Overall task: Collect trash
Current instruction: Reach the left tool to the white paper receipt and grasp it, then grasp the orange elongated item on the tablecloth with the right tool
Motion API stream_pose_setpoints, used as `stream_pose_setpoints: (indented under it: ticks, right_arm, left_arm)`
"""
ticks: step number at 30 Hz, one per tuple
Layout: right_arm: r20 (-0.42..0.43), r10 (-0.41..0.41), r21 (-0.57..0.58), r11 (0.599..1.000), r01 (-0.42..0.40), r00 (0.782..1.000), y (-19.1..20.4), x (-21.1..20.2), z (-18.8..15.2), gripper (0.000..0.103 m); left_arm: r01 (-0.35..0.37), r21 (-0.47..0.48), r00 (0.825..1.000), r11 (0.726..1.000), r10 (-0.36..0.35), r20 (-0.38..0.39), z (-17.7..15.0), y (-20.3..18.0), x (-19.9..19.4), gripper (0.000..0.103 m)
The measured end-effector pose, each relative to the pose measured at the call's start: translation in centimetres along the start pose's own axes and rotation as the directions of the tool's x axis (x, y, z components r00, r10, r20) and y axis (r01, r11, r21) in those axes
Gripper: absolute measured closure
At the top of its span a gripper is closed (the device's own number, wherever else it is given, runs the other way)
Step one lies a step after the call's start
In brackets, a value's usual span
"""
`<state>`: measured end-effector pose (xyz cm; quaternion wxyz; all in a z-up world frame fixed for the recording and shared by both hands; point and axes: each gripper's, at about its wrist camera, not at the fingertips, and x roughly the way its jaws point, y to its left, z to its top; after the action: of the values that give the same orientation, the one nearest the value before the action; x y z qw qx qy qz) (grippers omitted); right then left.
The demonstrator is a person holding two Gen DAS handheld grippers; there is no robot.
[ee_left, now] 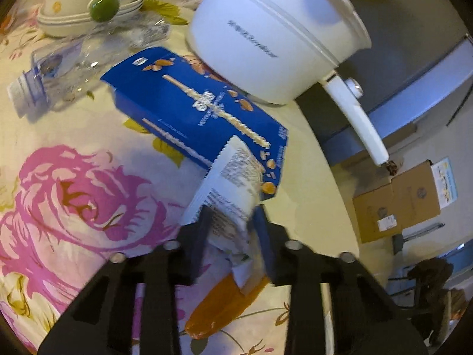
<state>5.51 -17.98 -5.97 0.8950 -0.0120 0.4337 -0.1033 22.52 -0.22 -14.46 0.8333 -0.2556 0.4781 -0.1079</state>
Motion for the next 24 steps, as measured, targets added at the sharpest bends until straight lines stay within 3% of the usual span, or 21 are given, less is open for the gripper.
stream_pose_setpoints:
  ticks: [2, 6, 12, 15, 19, 24]
  right_arm:
    - [-0.005, -0.003, -0.001, 1.0, 0.003, 1.0, 0.0, 0.2, 0.0, 0.007]
    - [-0.008, -0.001, 0.013, 1.0, 0.002, 1.0, 0.1, 0.4, 0.1, 0.007]
    - [-0.017, 0.03, -0.005, 1.0, -0.03, 0.999, 1.8, 1.0, 1.3, 0.007]
    - [-0.004, 0.04, -0.038, 0.998, -0.04, 0.999, 3.2, 1.4, 2.6, 0.007]
    - [-0.059, 0.103, -0.043, 0.993, -0.105, 0.993, 5.6, 3.3, 4.4, 0.007]
    - [-0.103, 0.107, -0.096, 0.989, -0.117, 0.989, 8.7, 5.4, 5.5, 0.007]
  left_arm:
    - [0.015, 0.023, 1.0, 1.0, -0.015, 0.006, -0.1, -0.3, -0.4, 0.088]
    - [0.077, 0.038, 0.996, 0.996, -0.078, 0.03, -0.3, -0.7, -2.6, 0.09]
    - [0.138, 0.073, 0.976, 0.988, -0.148, 0.162, -0.4, -0.2, -10.8, 0.09]
    - [0.156, 0.074, 0.959, 0.985, -0.169, 0.227, -0.5, 1.2, -14.9, 0.09]
    - [0.168, 0.045, 0.945, 0.985, -0.174, 0.276, -0.7, 4.0, -18.9, 0.09]
    - [0.18, -0.005, 0.937, 0.984, -0.17, 0.304, -1.1, 7.2, -21.5, 0.089]
